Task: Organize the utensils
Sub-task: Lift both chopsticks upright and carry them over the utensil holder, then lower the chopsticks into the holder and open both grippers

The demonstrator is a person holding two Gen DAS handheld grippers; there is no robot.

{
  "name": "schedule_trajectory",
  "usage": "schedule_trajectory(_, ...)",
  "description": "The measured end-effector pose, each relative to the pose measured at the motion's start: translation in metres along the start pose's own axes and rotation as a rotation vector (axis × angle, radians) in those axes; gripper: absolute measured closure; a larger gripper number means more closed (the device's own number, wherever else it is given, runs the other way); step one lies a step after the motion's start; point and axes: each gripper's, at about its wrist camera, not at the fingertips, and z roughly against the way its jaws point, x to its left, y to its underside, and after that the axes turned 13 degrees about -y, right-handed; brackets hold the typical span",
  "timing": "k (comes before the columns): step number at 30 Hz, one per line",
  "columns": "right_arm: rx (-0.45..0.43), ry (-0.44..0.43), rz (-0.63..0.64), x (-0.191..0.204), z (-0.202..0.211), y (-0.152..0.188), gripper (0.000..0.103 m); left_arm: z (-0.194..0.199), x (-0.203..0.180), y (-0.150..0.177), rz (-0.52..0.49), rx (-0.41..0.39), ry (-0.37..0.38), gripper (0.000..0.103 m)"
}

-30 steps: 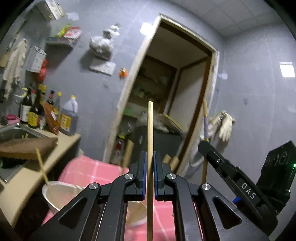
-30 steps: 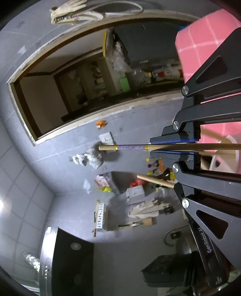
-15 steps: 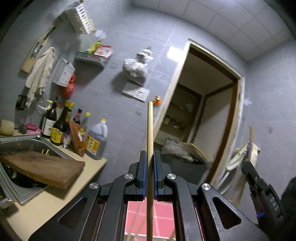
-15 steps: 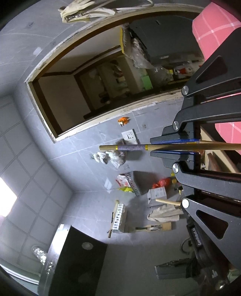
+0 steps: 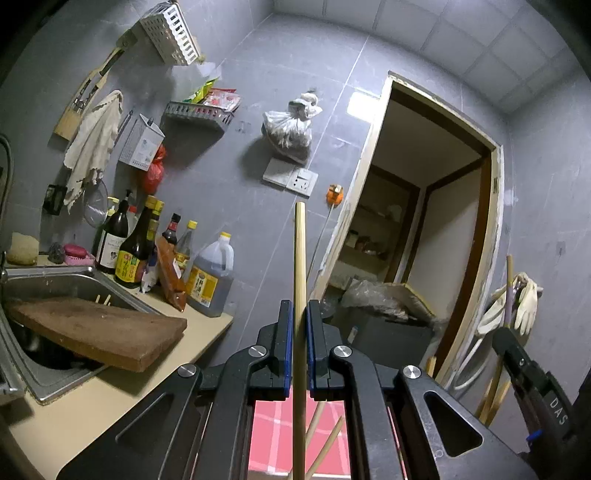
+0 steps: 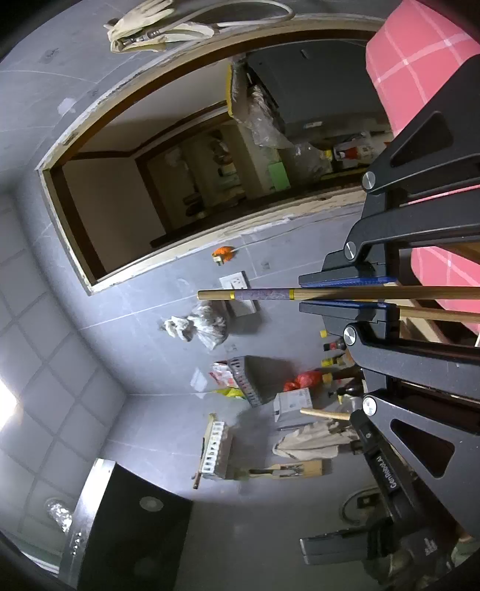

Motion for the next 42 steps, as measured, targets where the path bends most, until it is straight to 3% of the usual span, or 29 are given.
schedule_trajectory(16, 0.144, 0.019, -0.002, 0.002, 0.009, 0.019, 0.098, 0.01, -0.002, 0.039, -0.052, 0.078, -0.016, 0.098)
schedule_trajectory(26, 0.224, 0.023, -0.006, 0.005, 0.018, 0.026, 0.098, 0.008, -0.006, 0.056, -0.102, 0.168, -0.018, 0.097)
schedule_trajectory(39, 0.294, 0.041, 0.009, 0.006, 0.024, 0.03, 0.096, 0.02, -0.011, 0.057, -0.11, 0.207, -0.001, 0.095)
schedule_trajectory(42, 0.293, 0.039, 0.014, 0.007, 0.026, 0.028, 0.089, 0.023, -0.012, 0.054, -0.107, 0.202, -0.001, 0.095)
